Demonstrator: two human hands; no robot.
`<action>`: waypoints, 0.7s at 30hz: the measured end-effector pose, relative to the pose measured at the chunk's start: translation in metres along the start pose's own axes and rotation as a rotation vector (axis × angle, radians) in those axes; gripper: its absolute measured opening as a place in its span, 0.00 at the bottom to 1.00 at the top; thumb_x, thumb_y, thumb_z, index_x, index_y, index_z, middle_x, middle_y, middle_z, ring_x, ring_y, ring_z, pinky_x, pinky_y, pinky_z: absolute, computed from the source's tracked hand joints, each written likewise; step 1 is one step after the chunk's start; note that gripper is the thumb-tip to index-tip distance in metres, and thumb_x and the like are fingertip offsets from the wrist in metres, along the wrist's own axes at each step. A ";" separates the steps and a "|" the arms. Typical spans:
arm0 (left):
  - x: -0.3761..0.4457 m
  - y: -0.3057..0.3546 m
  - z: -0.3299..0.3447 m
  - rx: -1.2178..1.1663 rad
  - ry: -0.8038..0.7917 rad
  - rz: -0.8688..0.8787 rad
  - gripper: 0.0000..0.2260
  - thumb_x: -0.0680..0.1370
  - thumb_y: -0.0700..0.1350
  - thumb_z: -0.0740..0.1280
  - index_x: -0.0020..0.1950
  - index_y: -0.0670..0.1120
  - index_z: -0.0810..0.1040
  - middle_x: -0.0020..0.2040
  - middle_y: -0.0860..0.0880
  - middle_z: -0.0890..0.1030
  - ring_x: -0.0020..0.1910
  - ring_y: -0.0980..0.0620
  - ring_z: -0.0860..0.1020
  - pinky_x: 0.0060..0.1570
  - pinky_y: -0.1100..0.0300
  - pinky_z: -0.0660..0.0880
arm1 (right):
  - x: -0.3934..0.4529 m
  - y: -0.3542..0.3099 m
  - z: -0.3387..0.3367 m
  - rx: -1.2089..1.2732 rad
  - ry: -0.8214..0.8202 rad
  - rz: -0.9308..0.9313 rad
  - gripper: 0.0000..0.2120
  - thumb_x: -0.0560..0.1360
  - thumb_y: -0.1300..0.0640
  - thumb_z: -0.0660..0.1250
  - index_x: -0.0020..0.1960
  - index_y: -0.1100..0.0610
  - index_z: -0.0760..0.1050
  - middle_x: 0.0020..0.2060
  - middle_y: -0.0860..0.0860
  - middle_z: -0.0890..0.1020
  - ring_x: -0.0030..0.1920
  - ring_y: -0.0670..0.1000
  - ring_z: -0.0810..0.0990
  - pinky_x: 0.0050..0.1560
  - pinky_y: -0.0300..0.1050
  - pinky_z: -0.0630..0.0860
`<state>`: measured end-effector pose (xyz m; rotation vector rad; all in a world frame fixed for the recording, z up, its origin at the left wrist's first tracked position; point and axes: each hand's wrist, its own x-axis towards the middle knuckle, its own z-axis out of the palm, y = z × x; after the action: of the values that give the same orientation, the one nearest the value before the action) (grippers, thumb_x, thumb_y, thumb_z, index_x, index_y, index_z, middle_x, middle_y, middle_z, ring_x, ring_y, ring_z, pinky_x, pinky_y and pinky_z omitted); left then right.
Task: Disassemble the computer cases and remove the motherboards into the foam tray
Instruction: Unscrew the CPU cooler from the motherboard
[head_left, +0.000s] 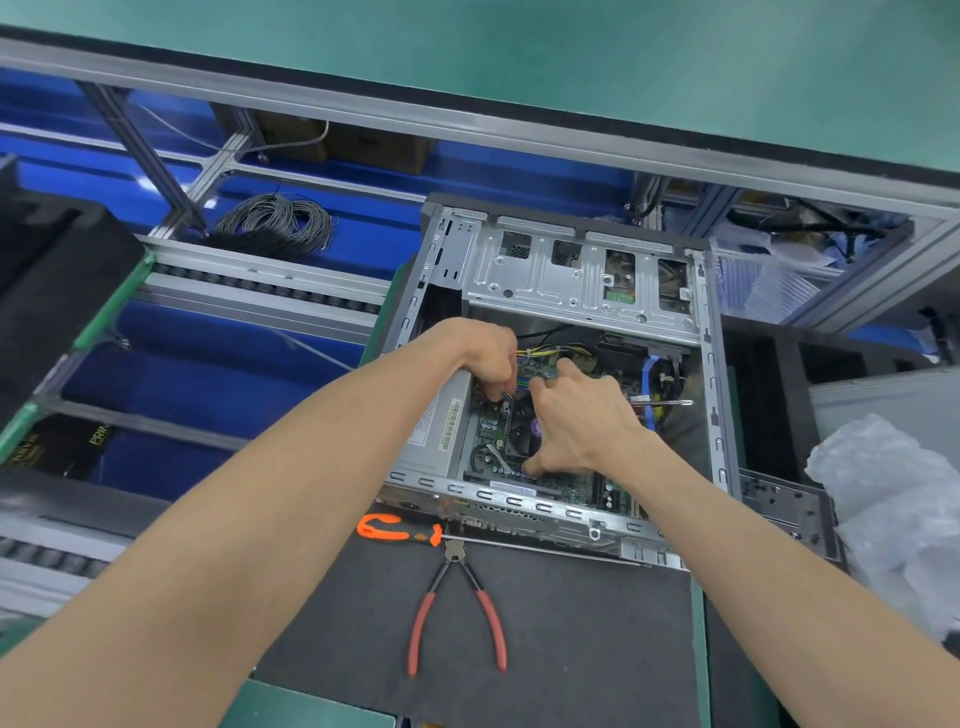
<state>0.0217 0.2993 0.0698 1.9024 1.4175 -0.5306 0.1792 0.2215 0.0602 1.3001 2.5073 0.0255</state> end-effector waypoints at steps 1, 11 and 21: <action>-0.001 0.000 0.000 0.007 0.000 0.000 0.14 0.74 0.39 0.73 0.59 0.48 0.84 0.52 0.51 0.81 0.52 0.50 0.76 0.53 0.57 0.72 | 0.001 0.002 0.002 0.017 -0.007 0.004 0.36 0.56 0.27 0.68 0.50 0.54 0.69 0.31 0.46 0.64 0.50 0.51 0.69 0.27 0.45 0.56; -0.012 0.005 0.000 0.002 0.038 0.003 0.12 0.70 0.43 0.78 0.53 0.47 0.83 0.49 0.51 0.82 0.50 0.50 0.79 0.45 0.57 0.74 | -0.001 0.006 0.009 0.070 -0.008 0.051 0.41 0.56 0.25 0.67 0.56 0.54 0.71 0.36 0.46 0.71 0.53 0.51 0.72 0.29 0.46 0.57; -0.028 0.009 0.007 0.274 0.182 0.042 0.13 0.64 0.51 0.81 0.30 0.56 0.77 0.42 0.56 0.80 0.41 0.52 0.79 0.36 0.57 0.74 | -0.009 0.020 -0.027 0.292 0.023 0.016 0.26 0.71 0.44 0.63 0.65 0.54 0.65 0.56 0.51 0.71 0.60 0.55 0.69 0.40 0.50 0.69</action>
<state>0.0222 0.2736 0.0868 2.2421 1.4754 -0.5674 0.1925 0.2296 0.0920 1.4345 2.5917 -0.3365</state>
